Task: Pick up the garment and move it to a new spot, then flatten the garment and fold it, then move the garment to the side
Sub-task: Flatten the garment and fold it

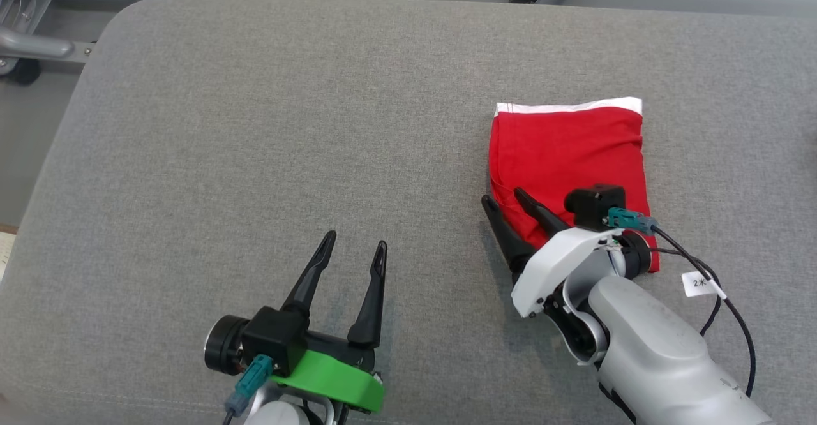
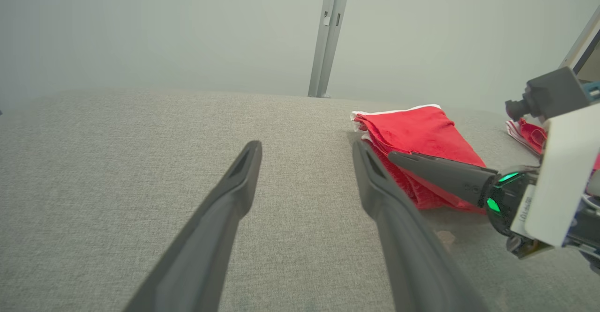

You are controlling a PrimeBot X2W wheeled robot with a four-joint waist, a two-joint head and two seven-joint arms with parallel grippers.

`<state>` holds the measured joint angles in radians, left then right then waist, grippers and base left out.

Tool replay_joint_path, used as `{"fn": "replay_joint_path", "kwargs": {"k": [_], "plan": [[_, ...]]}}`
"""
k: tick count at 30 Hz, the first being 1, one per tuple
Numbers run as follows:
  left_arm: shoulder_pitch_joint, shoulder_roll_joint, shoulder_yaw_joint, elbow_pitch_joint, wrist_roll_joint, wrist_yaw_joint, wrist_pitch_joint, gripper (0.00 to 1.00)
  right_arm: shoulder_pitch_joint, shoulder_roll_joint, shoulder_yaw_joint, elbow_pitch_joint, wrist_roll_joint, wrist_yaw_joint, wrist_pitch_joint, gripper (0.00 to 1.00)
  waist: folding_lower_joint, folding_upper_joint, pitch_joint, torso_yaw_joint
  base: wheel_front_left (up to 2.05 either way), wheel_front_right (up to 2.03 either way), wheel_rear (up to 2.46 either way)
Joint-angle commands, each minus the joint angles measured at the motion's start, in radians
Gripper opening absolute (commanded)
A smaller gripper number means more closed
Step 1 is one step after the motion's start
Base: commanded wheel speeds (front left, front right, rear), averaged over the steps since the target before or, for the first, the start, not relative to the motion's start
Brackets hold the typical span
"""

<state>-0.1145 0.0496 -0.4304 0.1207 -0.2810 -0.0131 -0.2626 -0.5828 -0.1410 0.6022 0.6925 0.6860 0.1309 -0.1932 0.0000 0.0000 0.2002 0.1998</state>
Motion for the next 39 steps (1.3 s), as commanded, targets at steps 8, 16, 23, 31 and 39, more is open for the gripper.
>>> {"fn": "replay_joint_path", "kwargs": {"k": [8,16,23,31,39], "plan": [[0.036,0.002,0.019,0.015,-0.004,0.012,-0.003,1.00,0.140,-0.035,0.012,-0.131,0.016,-0.001,-0.056,1.00,0.0000,0.0000,-0.062,-0.040,0.00,0.00,0.00],[0.082,0.003,0.100,0.009,0.008,0.018,-0.003,1.00,0.363,-0.057,-0.215,-0.352,-0.139,0.000,-0.071,1.00,0.0000,0.0000,-0.131,-0.099,0.00,0.00,0.00],[0.170,0.003,0.168,0.002,-0.002,0.020,-0.003,1.00,0.522,-0.044,-0.401,-0.506,-0.371,0.000,-0.072,1.00,0.0000,0.0000,-0.205,-0.164,0.00,0.00,0.00],[0.234,0.002,0.219,-0.047,-0.006,0.042,-0.003,1.00,0.611,-0.018,-0.473,-0.618,-0.455,0.000,-0.072,1.00,0.0000,0.0000,-0.232,-0.202,0.00,0.00,0.00],[0.304,0.002,0.248,-0.086,0.026,0.058,-0.003,1.00,0.683,-0.007,-0.513,-0.645,-0.432,0.000,-0.072,1.00,0.0000,0.0000,-0.249,-0.205,0.00,0.00,0.00]]}}
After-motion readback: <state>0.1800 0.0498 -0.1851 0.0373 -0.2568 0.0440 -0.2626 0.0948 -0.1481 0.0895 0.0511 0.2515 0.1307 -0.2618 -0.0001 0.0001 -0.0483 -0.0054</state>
